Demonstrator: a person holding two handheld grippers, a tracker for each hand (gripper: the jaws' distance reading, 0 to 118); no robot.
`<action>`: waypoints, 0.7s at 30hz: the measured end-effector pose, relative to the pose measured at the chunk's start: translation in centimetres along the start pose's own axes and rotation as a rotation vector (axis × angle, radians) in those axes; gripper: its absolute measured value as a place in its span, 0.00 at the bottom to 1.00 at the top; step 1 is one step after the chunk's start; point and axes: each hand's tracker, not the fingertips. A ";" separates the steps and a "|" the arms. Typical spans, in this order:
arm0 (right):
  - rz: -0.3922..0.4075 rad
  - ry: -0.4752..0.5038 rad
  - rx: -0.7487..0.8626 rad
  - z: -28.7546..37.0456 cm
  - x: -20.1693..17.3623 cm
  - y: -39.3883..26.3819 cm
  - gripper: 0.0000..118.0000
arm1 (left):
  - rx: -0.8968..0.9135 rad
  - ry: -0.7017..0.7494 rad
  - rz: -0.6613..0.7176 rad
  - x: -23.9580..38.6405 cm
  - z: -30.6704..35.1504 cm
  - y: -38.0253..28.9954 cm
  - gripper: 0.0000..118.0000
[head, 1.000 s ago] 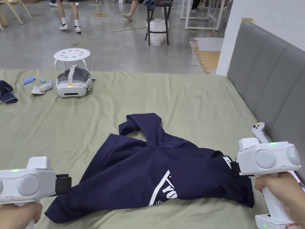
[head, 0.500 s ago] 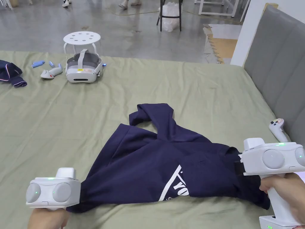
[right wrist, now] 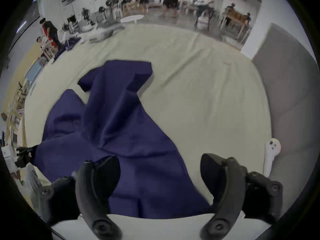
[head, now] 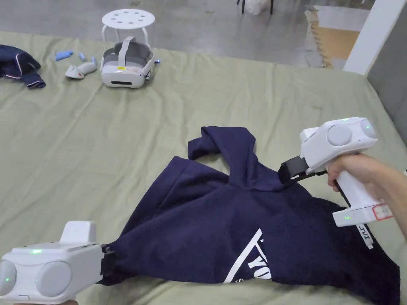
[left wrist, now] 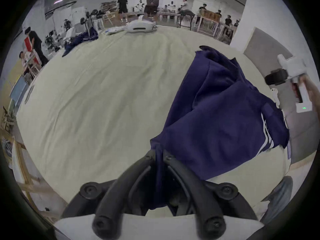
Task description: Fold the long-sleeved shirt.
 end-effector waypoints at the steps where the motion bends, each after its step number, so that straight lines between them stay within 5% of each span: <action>1: 0.028 -0.033 -0.035 -2.0 0.0 0.8 0.74 | -0.009 -0.003 0.020 -0.3 -0.1 0.1 0.09; 6: 0.090 -0.029 -0.172 -8.3 0.0 1.2 0.70 | -0.016 -0.018 0.047 -0.3 -0.5 0.2 0.09; 8: 0.030 -0.018 -0.151 -7.6 0.0 1.3 0.69 | -0.021 -0.010 0.017 -0.1 -0.7 0.7 0.09; 9: 0.008 0.006 -0.166 -7.1 -0.1 1.3 0.62 | -0.021 -0.004 0.006 0.0 -0.8 1.0 0.09; 11: 0.051 0.047 -0.125 -6.2 -1.1 0.8 0.16 | -0.010 0.006 -0.020 0.4 -0.6 1.4 0.09; 12: 0.060 0.032 -0.112 -5.5 -1.6 0.7 0.03 | -0.003 0.008 -0.025 0.4 -0.5 2.0 0.09; 15: 0.089 -0.040 -0.071 -2.3 -1.7 0.2 0.03 | 0.075 0.018 -0.045 0.3 1.1 4.3 0.09; 19: 0.031 -0.040 0.102 8.5 0.3 0.3 0.03 | 0.243 -0.035 -0.091 0.7 6.1 10.7 0.09; 21: 0.045 -0.133 0.193 14.5 1.8 1.3 0.03 | 0.324 -0.025 -0.144 1.6 8.2 15.1 0.09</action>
